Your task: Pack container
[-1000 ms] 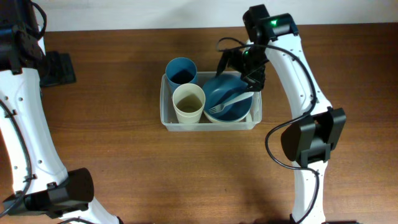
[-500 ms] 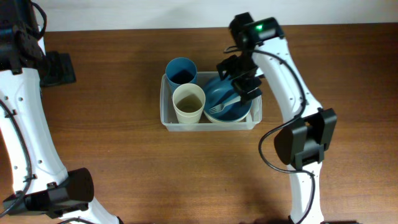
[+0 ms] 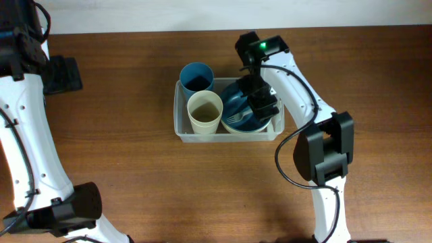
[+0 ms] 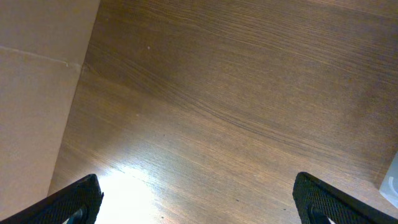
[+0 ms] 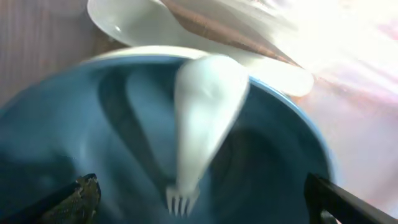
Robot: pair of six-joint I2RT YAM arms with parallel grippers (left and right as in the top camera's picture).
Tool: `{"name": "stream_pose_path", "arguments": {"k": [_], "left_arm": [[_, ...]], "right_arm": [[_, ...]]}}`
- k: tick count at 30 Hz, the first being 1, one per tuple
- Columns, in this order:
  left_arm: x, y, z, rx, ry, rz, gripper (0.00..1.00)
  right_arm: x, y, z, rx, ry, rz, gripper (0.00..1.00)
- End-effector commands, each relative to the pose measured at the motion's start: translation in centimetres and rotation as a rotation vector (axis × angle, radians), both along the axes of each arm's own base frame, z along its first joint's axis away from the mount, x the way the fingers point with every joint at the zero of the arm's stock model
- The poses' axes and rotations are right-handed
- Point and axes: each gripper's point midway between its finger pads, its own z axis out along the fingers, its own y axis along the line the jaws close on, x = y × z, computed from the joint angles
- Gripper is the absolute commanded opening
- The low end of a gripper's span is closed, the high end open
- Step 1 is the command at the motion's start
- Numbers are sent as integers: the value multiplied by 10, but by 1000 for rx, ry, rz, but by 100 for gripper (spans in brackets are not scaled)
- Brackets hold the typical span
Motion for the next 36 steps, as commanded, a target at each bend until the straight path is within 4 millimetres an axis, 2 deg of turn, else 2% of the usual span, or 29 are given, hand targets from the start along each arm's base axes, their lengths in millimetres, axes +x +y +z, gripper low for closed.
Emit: {"name": "stream_pose_path", "arguments": {"k": [1, 7, 14, 16, 19, 20, 29, 33, 36], "left_arm": [[-5, 2, 14, 22, -39, 6, 100], [-5, 2, 14, 22, -39, 6, 100], [-5, 2, 14, 22, -39, 6, 100], [-5, 2, 14, 22, -39, 6, 100], [-5, 2, 14, 22, -39, 6, 100], [-5, 2, 14, 22, -39, 6, 100], [-5, 2, 14, 22, -39, 6, 100], [-5, 2, 14, 22, -39, 6, 100], [-5, 2, 14, 22, -39, 6, 100]], "right_arm": [[4, -3, -6, -34, -23, -22, 99], [9, -5, -6, -44, -42, -23, 100], [11, -10, -6, -73, -56, -23, 93], [12, -12, -6, -87, -62, -23, 90], [14, -13, -6, -95, -69, -23, 76], [15, -13, -6, -93, -72, -24, 74], [15, -12, -6, -91, -75, -23, 72], [17, -12, -8, -89, -83, -24, 64], [13, -13, -16, -96, -64, -23, 64]]}}
